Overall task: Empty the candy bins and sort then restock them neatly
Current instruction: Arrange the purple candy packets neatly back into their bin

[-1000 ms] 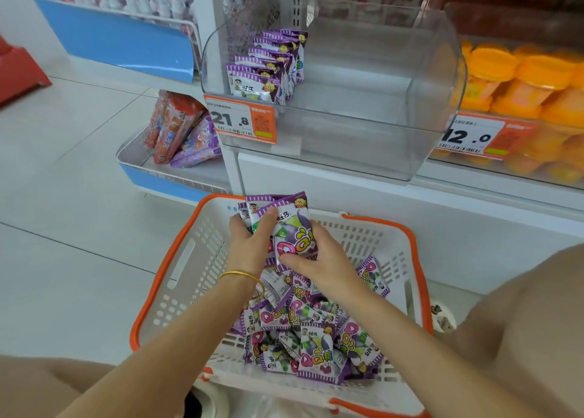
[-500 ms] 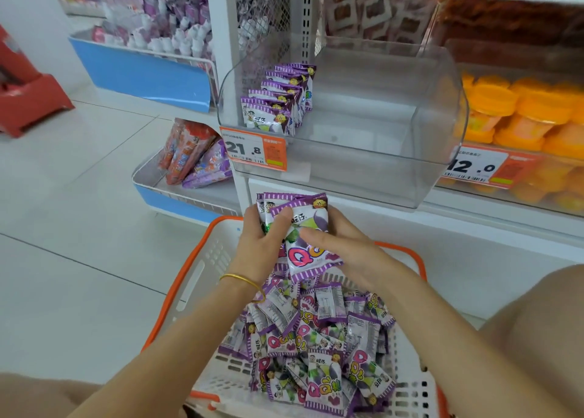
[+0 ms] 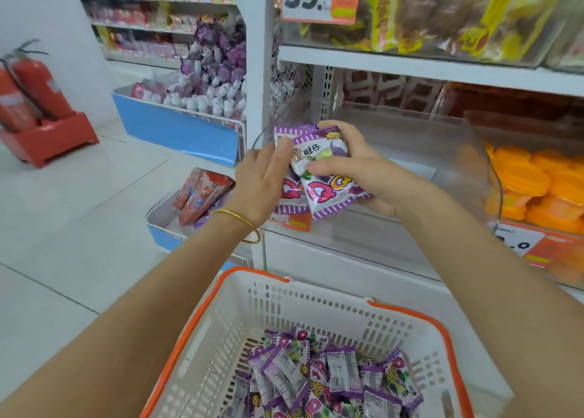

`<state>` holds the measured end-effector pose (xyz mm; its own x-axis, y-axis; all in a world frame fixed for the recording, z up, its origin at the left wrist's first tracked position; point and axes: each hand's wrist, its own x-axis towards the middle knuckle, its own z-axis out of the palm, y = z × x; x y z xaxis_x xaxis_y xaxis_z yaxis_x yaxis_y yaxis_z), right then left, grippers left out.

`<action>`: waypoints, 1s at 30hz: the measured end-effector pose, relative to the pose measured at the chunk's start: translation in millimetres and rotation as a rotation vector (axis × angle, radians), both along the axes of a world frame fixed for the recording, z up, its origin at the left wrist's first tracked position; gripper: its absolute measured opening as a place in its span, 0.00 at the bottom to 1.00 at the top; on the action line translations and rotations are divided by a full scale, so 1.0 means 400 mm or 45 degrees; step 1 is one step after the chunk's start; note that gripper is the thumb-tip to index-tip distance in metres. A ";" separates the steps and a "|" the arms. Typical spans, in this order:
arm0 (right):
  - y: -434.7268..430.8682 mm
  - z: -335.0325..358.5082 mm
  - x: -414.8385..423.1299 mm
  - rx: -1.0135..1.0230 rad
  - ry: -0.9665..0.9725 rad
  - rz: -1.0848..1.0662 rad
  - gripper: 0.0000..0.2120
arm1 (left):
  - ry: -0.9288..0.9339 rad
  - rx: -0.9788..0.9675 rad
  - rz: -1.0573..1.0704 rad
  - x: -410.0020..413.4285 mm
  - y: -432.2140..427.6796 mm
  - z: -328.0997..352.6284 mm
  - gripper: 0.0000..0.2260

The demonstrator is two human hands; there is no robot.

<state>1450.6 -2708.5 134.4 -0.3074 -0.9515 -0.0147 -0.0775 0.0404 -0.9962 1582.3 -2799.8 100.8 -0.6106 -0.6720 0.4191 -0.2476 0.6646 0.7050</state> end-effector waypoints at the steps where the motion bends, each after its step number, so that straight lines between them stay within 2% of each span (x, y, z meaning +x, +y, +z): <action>1: -0.015 0.007 -0.006 0.012 0.029 0.009 0.28 | -0.005 -0.056 0.031 -0.003 -0.020 0.002 0.28; 3: -0.047 0.026 -0.019 -0.007 0.086 0.004 0.25 | 0.113 0.052 -0.029 -0.010 -0.051 0.020 0.23; 4: -0.061 0.038 -0.027 -0.032 0.112 -0.005 0.23 | 0.206 0.127 -0.126 -0.012 -0.066 0.026 0.18; 6: -0.082 0.058 -0.043 -0.083 0.156 -0.010 0.19 | 0.240 0.141 -0.292 -0.011 -0.092 0.041 0.05; 9: -0.104 0.038 -0.065 -0.059 0.176 -0.024 0.18 | 0.120 0.001 -0.277 -0.010 -0.132 0.023 0.15; 11: -0.109 0.007 -0.074 -0.023 0.171 -0.062 0.17 | -0.020 -0.108 -0.161 -0.013 -0.143 0.005 0.28; 13: -0.110 -0.016 -0.080 0.008 0.160 -0.115 0.16 | -0.157 -0.129 -0.026 -0.017 -0.145 -0.010 0.37; 17: -0.107 -0.027 -0.081 0.064 0.053 -0.134 0.11 | -0.183 -0.305 0.090 -0.018 -0.144 -0.017 0.34; 21: -0.117 -0.030 -0.072 0.040 -0.031 -0.196 0.15 | -0.105 -0.299 0.137 -0.022 -0.149 -0.025 0.32; 25: -0.131 -0.028 -0.068 -0.034 -0.081 -0.277 0.13 | -0.051 -0.300 0.193 -0.038 -0.155 -0.033 0.32; 30: -0.131 -0.049 -0.070 0.007 -0.040 -0.287 0.13 | -0.118 -0.347 0.195 -0.039 -0.158 -0.042 0.32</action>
